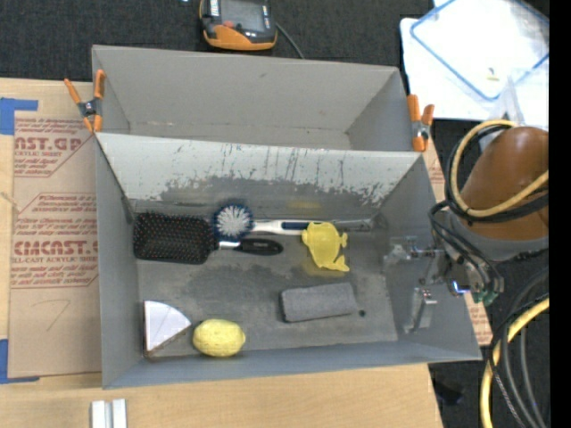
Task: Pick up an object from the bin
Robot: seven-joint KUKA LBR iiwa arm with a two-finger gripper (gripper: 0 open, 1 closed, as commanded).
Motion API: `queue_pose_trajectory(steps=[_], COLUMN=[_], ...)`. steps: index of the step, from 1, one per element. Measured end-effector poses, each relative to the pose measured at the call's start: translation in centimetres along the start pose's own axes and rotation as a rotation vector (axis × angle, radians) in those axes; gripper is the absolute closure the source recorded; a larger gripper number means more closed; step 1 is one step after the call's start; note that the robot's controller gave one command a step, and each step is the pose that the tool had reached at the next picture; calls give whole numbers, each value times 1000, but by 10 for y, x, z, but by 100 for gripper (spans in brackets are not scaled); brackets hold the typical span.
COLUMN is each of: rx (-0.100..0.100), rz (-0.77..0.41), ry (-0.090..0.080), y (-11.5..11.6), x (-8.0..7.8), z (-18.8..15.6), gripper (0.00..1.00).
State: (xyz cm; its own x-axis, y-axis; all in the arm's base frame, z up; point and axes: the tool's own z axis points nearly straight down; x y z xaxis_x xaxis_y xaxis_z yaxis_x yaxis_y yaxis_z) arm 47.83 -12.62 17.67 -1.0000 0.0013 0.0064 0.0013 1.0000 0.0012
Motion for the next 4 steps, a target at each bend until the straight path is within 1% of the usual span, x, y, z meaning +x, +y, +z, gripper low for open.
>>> queue_pose_trajectory(steps=[1,2,3,4], rx=[2,-2,7,-1], rz=[-1,-132,-156,-183], ry=[-7,-2,-16,1], y=[1,83,80,91], x=[-2,-25,-10,-11], z=[-3,111,43,77], gripper=[0,0,0,0])
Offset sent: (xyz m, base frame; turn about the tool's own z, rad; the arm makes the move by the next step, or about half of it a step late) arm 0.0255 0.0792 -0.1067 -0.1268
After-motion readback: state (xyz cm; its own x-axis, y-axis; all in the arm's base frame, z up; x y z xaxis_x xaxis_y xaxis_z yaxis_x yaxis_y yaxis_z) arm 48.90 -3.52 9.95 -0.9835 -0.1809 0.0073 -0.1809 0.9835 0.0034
